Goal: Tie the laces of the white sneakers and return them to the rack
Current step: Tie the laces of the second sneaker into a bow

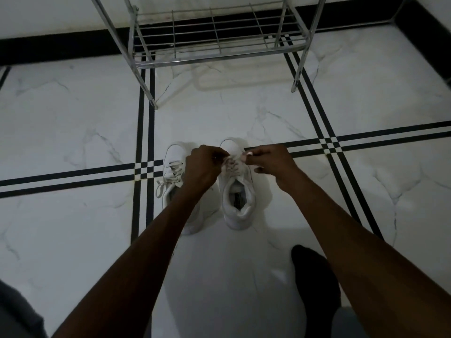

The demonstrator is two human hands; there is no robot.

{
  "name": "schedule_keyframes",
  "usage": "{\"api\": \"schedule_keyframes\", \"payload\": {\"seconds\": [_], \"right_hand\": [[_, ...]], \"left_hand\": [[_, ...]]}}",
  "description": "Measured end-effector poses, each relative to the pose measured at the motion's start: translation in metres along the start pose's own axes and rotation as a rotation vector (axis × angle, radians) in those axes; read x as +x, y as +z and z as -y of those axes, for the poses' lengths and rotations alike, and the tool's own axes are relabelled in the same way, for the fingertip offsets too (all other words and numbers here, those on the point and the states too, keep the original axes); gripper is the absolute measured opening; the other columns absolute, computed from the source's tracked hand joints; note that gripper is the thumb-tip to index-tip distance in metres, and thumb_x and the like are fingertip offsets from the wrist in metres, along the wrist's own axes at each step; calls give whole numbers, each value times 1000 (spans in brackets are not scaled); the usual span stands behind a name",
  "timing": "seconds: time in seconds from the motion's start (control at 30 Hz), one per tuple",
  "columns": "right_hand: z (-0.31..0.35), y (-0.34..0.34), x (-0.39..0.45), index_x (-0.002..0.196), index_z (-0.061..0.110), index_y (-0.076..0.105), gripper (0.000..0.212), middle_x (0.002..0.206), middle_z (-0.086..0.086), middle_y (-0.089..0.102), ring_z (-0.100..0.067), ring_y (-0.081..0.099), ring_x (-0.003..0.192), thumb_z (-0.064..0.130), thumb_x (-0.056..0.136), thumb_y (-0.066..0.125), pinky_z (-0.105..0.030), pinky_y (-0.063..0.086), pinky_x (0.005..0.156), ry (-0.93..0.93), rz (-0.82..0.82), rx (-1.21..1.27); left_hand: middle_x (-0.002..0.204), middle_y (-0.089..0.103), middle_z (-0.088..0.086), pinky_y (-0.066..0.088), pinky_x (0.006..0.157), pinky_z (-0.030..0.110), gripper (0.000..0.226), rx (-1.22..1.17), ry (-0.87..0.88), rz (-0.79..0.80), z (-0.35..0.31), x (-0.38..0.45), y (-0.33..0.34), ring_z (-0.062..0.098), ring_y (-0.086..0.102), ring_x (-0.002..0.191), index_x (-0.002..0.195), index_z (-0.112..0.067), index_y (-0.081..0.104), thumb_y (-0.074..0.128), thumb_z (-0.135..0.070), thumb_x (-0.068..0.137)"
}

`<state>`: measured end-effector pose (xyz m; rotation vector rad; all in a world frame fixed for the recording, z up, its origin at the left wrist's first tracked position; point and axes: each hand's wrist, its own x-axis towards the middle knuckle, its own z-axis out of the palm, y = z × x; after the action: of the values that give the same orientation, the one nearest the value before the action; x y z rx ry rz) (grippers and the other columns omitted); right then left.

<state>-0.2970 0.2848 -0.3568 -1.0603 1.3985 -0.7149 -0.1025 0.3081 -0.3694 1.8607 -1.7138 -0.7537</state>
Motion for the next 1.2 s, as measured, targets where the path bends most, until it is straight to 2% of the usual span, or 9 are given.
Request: {"api": "schedule_keyframes", "payload": {"seconds": [0.13, 0.23, 0.4, 0.57, 0.7, 0.87, 0.97, 1.1, 1.2], "right_hand": [[-19, -36, -9, 95, 8, 71, 15, 91, -5, 73, -12, 68, 82, 11, 82, 77, -19, 43, 62, 386, -86, 272], [-35, -44, -12, 80, 7, 68, 7, 82, -3, 67, -7, 61, 78, 5, 84, 73, -17, 33, 58, 537, -132, 281], [-38, -34, -6, 76, 5, 68, 7, 73, -5, 65, -9, 55, 63, 1, 78, 74, -17, 40, 50, 522, -299, 204], [-46, -32, -2, 89, -1, 75, 18, 86, -12, 73, -12, 61, 64, 7, 74, 80, -23, 51, 56, 474, -373, 162], [-47, -35, -6, 88, 7, 74, 16, 94, -11, 75, -21, 71, 85, 15, 76, 81, -39, 61, 82, 184, -306, -188], [-33, -25, -12, 129, 14, 62, 44, 126, -4, 62, -9, 52, 114, 13, 87, 73, -24, 40, 100, -339, -4, -548], [-35, -10, -15, 118, 6, 69, 29, 120, -8, 68, -11, 58, 107, 6, 89, 67, -24, 43, 95, -435, 136, -646], [-43, -3, -17, 95, 10, 63, 6, 98, -6, 66, -24, 63, 95, 6, 92, 60, -38, 48, 80, -435, 22, -821], [-42, 0, -17, 92, 15, 55, 20, 94, -3, 63, -26, 59, 96, -5, 85, 56, -40, 41, 78, -487, -38, -1106]], "left_hand": [[93, 78, -3, 46, 95, 45, 19, 391, 43, -75, 16, -18, -8, 25, 67, 99, 98, -29, 78, 70, -16, 87], [93, 74, -2, 31, 99, 49, 18, 511, 5, -50, 25, -35, -8, 29, 56, 108, 94, -24, 73, 70, -12, 81], [87, 73, 1, 33, 95, 53, 11, 625, 41, -72, 34, -45, -6, 33, 56, 102, 88, -18, 66, 70, -16, 78], [91, 73, 1, 30, 96, 51, 9, 582, -21, -52, 26, -47, -6, 32, 53, 108, 91, -19, 67, 67, -16, 83], [98, 75, 2, 22, 108, 57, 13, 491, -65, -26, 16, -46, -13, 31, 47, 123, 100, -22, 73, 67, -18, 90], [138, 63, -7, 11, 114, 64, 51, 415, 41, 112, 6, -39, -4, 29, 33, 144, 136, -33, 57, 62, -12, 91], [124, 69, -6, 13, 114, 63, 34, 430, 35, 132, 3, -38, 4, 29, 40, 137, 125, -31, 67, 58, -14, 96], [93, 74, -3, 15, 110, 55, 22, 436, 18, 16, 3, -41, 7, 28, 49, 123, 104, -27, 77, 57, -20, 99], [92, 75, -5, 16, 107, 55, 29, 548, 68, -26, 4, -45, 10, 28, 49, 120, 103, -28, 79, 60, -10, 92]]}}
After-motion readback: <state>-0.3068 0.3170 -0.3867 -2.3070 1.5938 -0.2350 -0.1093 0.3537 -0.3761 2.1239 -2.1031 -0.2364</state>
